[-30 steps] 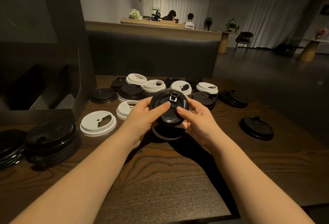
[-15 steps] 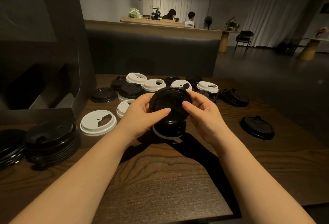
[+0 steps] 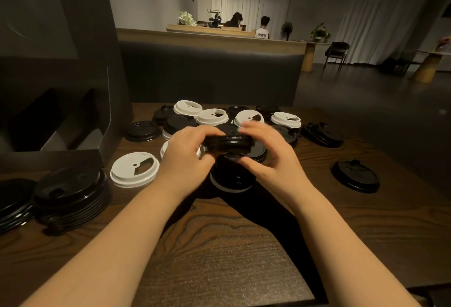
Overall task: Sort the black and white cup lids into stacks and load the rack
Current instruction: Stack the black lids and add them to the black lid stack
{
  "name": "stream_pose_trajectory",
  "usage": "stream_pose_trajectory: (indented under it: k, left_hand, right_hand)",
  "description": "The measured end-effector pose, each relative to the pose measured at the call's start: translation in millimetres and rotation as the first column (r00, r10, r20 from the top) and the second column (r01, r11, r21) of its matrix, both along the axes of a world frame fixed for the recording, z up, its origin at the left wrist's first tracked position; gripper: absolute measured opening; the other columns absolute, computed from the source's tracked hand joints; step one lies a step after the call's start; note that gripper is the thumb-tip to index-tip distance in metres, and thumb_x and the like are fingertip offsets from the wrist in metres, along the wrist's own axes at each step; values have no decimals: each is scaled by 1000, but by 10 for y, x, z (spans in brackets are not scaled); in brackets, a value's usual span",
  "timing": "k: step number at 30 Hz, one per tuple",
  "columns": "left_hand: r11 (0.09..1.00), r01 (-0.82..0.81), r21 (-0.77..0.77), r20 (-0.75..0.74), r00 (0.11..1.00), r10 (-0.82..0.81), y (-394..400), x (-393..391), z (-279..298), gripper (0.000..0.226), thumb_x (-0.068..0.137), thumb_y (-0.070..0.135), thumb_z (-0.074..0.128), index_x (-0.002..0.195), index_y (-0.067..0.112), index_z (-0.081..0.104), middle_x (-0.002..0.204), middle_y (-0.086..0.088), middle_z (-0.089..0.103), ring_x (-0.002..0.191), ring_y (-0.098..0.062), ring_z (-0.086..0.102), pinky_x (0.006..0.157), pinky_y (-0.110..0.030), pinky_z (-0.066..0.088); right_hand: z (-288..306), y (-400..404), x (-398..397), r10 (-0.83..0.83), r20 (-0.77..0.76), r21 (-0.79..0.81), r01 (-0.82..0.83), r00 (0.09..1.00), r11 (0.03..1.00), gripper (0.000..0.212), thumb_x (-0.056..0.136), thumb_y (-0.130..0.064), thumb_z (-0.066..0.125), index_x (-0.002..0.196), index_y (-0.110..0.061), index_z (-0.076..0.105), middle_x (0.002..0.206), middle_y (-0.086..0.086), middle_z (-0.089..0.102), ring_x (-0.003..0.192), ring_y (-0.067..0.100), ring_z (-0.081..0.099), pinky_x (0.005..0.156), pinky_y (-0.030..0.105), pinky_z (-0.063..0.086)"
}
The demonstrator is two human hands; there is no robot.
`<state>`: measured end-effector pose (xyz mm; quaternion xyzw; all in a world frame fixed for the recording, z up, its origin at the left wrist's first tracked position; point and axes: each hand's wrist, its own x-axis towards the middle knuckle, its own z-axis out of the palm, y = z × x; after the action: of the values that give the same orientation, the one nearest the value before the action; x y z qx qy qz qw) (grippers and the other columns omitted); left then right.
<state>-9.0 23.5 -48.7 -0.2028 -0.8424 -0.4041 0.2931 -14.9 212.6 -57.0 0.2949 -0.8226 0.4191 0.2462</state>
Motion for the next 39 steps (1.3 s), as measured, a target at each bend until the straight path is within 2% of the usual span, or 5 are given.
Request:
stream_pose_trajectory:
  k: [9,20,27,32,39]
  left_hand:
    - [914,118,389,269,934,-235,-32,-13,69,44,77,4,74,97,39,58,99,19,65,98,5,60,91,-18,49]
    - [958,47,283,316,938,-140,-4,-23,20,20,74,11,78,82,24,65,88,3,69,91,-13,64,86,-31,51]
    - [880,199,432,160,943,-292,55,109,92,41,74,1,75,94,33,58,86,23,67,87,7,62,74,-8,48]
    - [972,155,175,139,974,-180,36,66,59,46,77,4,73,90,44,54,90,23,61,88,15,53,76,2,35]
    - [907,222,358,150,945,-291,16,79,88,52,72,2,77,102,40,59,104,20,63,99,9,59,85,-8,46]
  right_hand:
    - [92,22,22,252,215,-407,-148,944,901,33,82,7,64,98,-22,65,90,-16,72,91,2,67,77,16,50]
    - [12,3,-12,292,378,-444,-105,878,890,37,80,5,68,105,-22,60,97,-9,72,99,7,66,79,20,51]
    - [9,49,-56,525,405,-687,-129,749,715,42,71,-1,65,110,-16,60,103,3,70,105,19,66,84,29,52]
    - [74,105,-38,340,359,-529,-110,869,841,65,73,-18,79,129,-36,51,132,-9,58,124,5,52,97,26,47]
    - [56,72,-26,376,353,-578,-116,857,808,24,76,-17,73,99,-22,70,96,-2,73,97,15,67,80,25,53]
